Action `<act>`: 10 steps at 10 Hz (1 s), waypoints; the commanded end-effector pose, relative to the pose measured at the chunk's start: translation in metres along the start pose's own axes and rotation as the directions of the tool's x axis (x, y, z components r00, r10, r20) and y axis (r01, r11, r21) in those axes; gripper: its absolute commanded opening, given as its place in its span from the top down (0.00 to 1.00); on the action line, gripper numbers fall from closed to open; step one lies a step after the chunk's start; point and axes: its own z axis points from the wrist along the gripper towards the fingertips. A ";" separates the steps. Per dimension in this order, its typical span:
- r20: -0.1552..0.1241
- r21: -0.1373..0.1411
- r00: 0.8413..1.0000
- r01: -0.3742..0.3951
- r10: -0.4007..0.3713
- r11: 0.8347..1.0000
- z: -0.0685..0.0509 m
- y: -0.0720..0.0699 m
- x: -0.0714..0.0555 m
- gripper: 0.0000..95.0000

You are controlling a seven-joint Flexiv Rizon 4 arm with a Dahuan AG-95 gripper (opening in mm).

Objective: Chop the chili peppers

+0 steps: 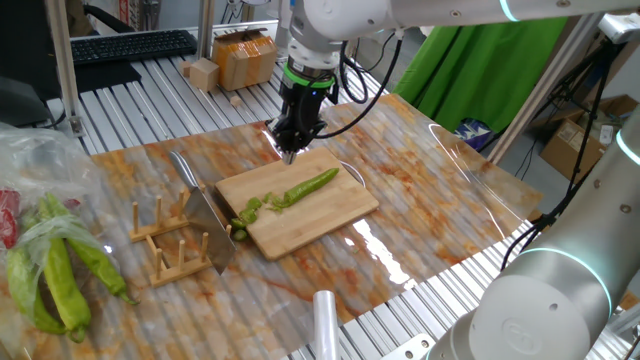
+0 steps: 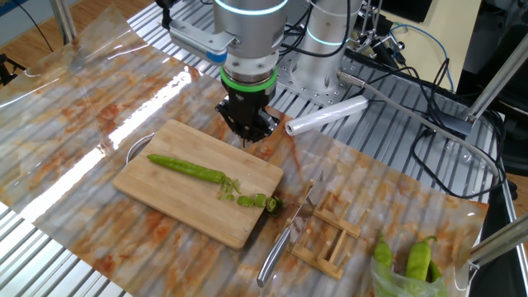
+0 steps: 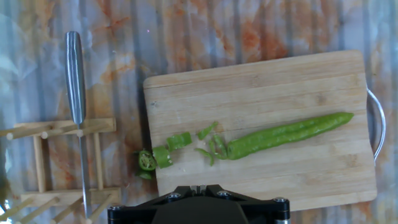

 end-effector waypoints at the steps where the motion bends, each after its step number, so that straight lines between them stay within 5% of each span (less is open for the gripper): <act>1: -0.019 0.017 1.000 0.004 -0.004 1.000 0.002 0.006 0.000 1.00; 2: -0.024 0.021 1.000 -0.013 0.014 1.000 0.002 0.009 0.001 1.00; 4: -0.023 0.028 0.999 -0.047 0.047 0.999 0.004 0.017 0.002 0.60; 5: -0.022 0.026 0.998 -0.052 0.053 0.998 0.005 0.019 0.002 0.60; 6: -0.021 0.023 0.998 -0.061 0.061 0.998 0.007 0.024 0.002 0.40; 10: -0.013 0.001 0.997 -0.070 0.070 0.998 0.016 0.035 0.001 0.40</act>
